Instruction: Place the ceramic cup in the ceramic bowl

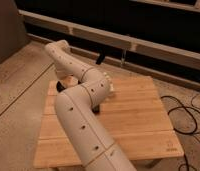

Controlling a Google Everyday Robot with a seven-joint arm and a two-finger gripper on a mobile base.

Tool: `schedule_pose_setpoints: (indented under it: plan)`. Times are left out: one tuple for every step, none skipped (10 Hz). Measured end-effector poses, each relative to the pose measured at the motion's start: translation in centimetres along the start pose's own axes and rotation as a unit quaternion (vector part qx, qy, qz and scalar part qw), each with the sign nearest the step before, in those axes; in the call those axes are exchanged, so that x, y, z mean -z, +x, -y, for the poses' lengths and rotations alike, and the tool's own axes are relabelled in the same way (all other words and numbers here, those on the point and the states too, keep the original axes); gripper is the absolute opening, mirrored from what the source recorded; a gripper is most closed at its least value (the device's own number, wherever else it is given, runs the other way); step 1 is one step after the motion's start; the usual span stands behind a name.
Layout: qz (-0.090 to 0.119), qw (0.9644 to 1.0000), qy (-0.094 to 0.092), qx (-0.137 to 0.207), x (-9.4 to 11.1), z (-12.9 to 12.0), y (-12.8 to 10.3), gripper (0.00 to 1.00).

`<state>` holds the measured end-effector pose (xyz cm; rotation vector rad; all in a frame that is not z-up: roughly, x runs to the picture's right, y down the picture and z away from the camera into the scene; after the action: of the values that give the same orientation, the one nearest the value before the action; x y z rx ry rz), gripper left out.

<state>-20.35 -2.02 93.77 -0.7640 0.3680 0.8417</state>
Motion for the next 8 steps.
schedule_pose_setpoints:
  plan:
    - [0.0, 1.0, 0.0, 0.0, -0.01, -0.02, 0.0, 0.42]
    - [-0.001, 1.0, 0.0, 0.0, -0.11, 0.0, 0.02, 0.54]
    - [-0.001, 1.0, 0.0, 0.0, -0.1, 0.01, 0.03, 0.64]
    - [-0.001, 1.0, 0.0, 0.0, -0.12, 0.01, 0.04, 0.74]
    - [-0.001, 1.0, 0.0, 0.0, -0.11, 0.02, 0.04, 0.79]
    - [-0.001, 1.0, 0.0, 0.0, -0.12, 0.04, 0.05, 0.8]
    - [-0.001, 1.0, 0.0, 0.0, -0.11, 0.04, 0.05, 0.8]
    - [-0.001, 1.0, 0.0, 0.0, -0.11, 0.05, 0.06, 0.8]
